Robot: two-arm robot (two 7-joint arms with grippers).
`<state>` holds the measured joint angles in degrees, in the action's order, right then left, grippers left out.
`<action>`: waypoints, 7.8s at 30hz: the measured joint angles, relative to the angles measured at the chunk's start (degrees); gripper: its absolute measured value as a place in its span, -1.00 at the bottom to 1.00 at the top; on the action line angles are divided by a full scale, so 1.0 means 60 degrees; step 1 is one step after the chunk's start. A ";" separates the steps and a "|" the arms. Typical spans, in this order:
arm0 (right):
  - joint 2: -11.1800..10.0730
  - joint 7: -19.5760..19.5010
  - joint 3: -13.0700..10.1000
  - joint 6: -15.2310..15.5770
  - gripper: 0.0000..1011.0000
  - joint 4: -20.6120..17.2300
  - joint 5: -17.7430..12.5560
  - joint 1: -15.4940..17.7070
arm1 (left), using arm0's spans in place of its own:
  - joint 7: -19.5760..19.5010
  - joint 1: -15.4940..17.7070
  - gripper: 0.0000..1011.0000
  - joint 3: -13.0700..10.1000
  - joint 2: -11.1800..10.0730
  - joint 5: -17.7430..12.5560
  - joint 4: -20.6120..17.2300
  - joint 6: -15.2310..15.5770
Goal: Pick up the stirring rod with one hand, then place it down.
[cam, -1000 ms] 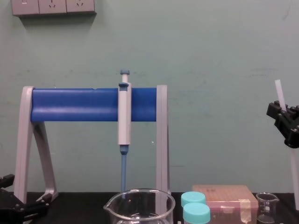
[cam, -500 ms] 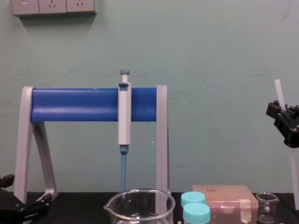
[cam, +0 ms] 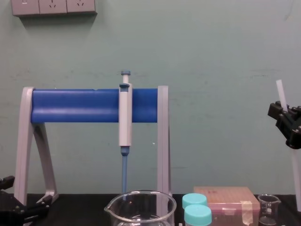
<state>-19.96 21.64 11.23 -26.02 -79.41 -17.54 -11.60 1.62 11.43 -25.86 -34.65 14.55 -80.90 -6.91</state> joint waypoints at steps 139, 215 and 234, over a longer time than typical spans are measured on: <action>-0.0003 0.1572 0.0598 0.0448 -0.87 -0.0236 -0.0471 0.0015 | 0.0000 0.0001 0.98 0.0000 0.0000 0.0000 0.0000 0.0000; -0.0196 0.1428 0.1088 0.1769 -0.87 0.0715 -0.0400 -0.0315 | 0.0000 0.0001 0.98 0.0000 0.0000 0.0000 0.0000 0.0000; -0.0195 0.1438 0.1076 0.1735 -0.24 0.0709 -0.0415 -0.0313 | 0.0000 0.0000 0.98 0.0000 0.0000 0.0000 -0.0001 0.0000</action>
<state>-21.14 30.27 17.69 -15.61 -75.16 -20.03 -13.47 1.62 11.43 -25.86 -34.65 14.55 -80.90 -6.91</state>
